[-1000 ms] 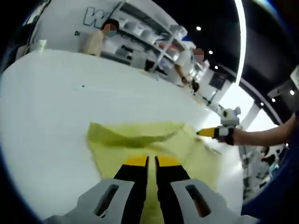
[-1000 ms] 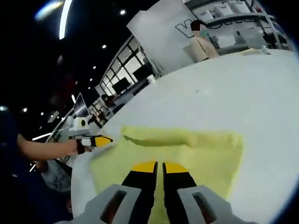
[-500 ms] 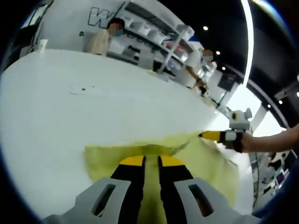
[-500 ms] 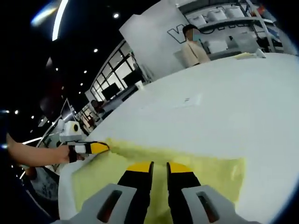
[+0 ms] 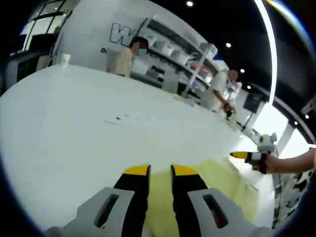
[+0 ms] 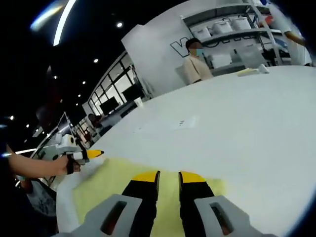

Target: Fold the garment on the visible template until the final outline fits inside the template.

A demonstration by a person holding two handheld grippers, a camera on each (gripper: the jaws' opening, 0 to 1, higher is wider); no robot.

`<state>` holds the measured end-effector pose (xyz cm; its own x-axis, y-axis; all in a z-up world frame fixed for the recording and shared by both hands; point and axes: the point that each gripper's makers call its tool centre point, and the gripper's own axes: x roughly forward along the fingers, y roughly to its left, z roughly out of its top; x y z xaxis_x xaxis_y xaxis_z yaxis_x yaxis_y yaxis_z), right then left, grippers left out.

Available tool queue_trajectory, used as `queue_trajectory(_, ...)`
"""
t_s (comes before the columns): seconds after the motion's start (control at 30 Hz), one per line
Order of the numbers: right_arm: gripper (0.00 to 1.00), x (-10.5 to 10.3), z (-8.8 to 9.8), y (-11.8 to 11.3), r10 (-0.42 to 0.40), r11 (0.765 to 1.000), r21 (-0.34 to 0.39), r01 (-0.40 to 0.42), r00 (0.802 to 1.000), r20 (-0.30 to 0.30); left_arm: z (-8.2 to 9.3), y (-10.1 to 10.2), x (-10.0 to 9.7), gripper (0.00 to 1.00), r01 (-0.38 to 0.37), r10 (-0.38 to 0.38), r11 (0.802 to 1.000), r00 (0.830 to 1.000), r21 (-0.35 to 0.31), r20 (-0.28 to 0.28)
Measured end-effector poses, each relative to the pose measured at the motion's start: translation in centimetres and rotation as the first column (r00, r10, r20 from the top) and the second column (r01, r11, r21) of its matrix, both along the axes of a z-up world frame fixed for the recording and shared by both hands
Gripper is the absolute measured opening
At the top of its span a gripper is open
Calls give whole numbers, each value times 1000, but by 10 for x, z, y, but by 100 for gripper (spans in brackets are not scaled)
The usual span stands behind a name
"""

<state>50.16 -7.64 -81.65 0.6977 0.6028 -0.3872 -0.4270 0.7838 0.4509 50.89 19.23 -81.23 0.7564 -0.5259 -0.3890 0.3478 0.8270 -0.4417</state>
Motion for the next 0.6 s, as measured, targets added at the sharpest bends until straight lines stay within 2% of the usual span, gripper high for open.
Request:
queue_trajectory(0.2,12,-15,7,-19,-18,1000,-5,18,1000,6,8,17,-14,15,-28,28,1000,999,7,20)
queue_trajectory(0.23,12,-21,8,-23,-22,1000,1,22,1000,6,7,22,-19,15,-30,30,1000,999,9,18)
queue_trajectory(0.27,12,-33,10,-30,-30,1000,-5,30,1000,8,5,26,-32,15,-32,32,999,999,20,15)
queue_trajectory(0.33,12,-40,11,-31,-33,999,2,33,999,7,4,29,-36,15,-34,34,999,999,19,11)
queue_trajectory(0.47,12,-68,15,-38,-36,999,20,36,999,5,6,27,-68,16,-17,17,1000,1000,10,9)
queue_trajectory(0.5,12,-89,17,-37,-36,999,31,36,999,1,7,28,-85,16,-12,12,1000,1000,13,7)
queue_trajectory(0.57,12,-97,17,-40,-33,999,36,33,999,1,8,28,-93,17,-11,11,1000,1000,14,6)
queue_trajectory(0.6,12,-114,18,-41,-29,999,42,29,1000,-3,8,36,-104,18,-9,9,1000,1000,15,6)
